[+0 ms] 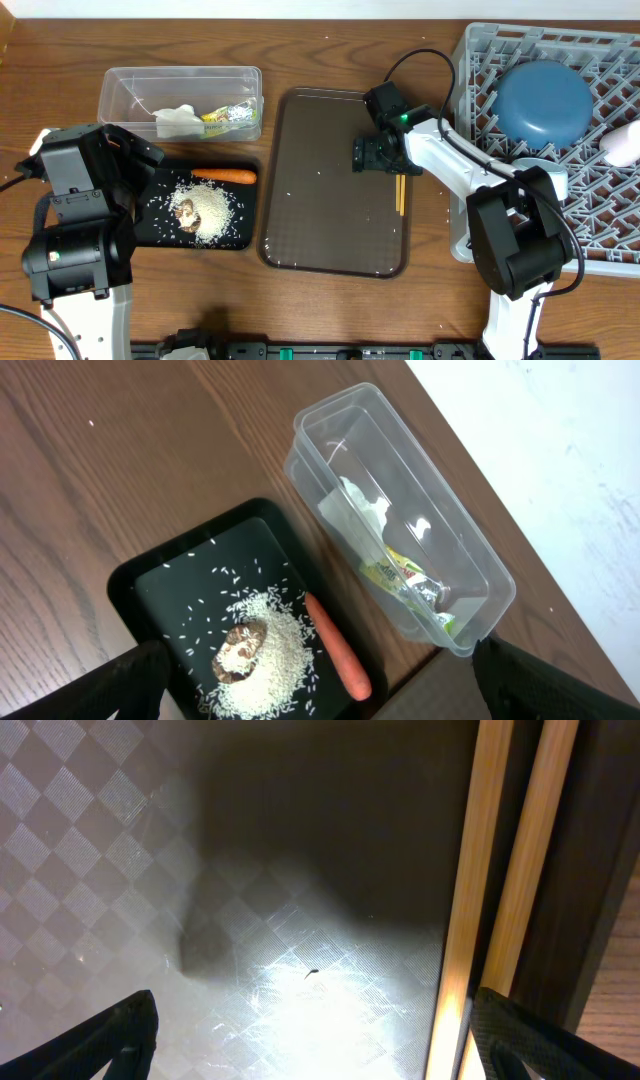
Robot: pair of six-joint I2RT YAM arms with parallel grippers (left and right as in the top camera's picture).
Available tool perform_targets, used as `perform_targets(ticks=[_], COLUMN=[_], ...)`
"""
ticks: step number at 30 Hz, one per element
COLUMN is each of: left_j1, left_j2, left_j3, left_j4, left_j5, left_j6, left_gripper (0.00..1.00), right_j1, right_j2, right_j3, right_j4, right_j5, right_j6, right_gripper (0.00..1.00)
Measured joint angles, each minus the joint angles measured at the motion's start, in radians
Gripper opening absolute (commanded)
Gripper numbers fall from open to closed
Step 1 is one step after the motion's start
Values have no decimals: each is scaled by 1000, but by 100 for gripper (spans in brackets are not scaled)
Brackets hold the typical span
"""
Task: Sort waste into correct bins and load items into the dishwasher rack
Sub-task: 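Grasp one wooden chopstick with the right gripper and lift it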
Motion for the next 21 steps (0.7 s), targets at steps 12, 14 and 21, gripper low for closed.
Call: perform_targets(ticks=[12, 14, 21], left_j1=[0, 0, 0], left_j2=[0, 0, 0], left_j3=[0, 0, 0], left_j4=[0, 0, 0], left_j5=[0, 0, 0], left_j6=[0, 0, 0], left_gripper=[98, 98, 98], right_j1=[4, 7, 9], right_j2=[10, 20, 43], right_j3=[0, 1, 29], right_j4=[1, 0, -2], right_j5=[-1, 5, 21], right_j6=[2, 10, 55], right_gripper=[88, 87, 76])
